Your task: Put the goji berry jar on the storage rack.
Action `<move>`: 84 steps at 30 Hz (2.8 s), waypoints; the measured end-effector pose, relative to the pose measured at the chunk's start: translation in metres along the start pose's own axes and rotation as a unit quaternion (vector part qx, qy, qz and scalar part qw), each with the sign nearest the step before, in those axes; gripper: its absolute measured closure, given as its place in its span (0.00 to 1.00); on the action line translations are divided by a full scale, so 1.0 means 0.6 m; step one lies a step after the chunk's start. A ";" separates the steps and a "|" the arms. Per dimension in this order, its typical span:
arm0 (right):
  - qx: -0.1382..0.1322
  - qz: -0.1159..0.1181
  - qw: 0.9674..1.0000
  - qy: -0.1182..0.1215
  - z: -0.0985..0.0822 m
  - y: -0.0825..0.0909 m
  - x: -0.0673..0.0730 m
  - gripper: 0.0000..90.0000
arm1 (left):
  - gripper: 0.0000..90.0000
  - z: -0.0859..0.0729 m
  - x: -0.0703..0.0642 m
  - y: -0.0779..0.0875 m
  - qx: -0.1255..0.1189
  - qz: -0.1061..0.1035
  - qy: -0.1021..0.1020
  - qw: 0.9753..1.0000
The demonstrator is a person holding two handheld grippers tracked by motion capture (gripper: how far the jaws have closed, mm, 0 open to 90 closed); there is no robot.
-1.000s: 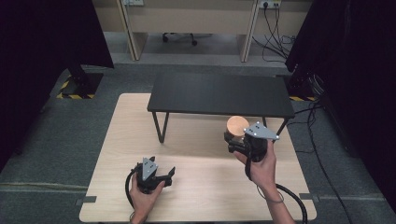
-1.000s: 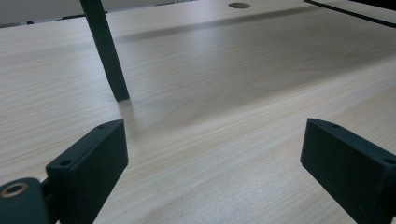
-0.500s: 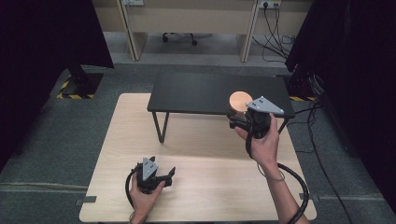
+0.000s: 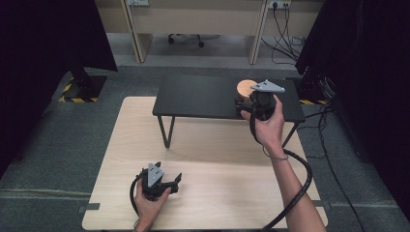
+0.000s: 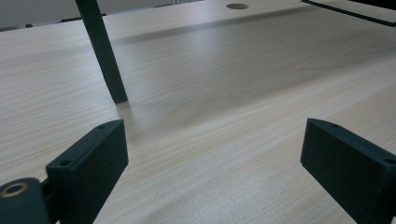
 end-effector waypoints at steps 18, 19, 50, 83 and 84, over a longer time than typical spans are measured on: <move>-0.004 0.020 0.999 -0.025 -0.014 -0.023 -0.017 0.29 | 0.08 0.000 -0.001 0.000 0.001 0.001 -0.001 1.000; -0.004 0.021 0.999 -0.025 -0.013 -0.023 -0.018 0.29 | 0.08 0.000 -0.001 0.000 0.001 0.001 -0.001 1.000; -0.047 0.018 0.999 -0.020 -0.033 0.026 -0.008 0.04 | 0.08 0.001 0.000 -0.001 0.001 0.001 -0.002 1.000; -0.079 0.020 0.996 -0.029 -0.198 0.116 0.011 0.01 | 0.08 0.000 -0.001 -0.001 -0.001 0.003 -0.001 1.000; -0.078 0.020 0.996 -0.027 -0.205 0.117 0.012 0.01 | 0.08 0.000 -0.001 -0.001 -0.001 0.003 -0.001 1.000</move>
Point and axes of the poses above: each handheld gripper's, and its own axes: y roughly backward along the jaws, z roughly out of its top, x roughly to its left, the point moved 7 cm from there along -y, roughly forward along the jaws, and after that the axes turned 4 degrees about z, right-handed, at the moved point
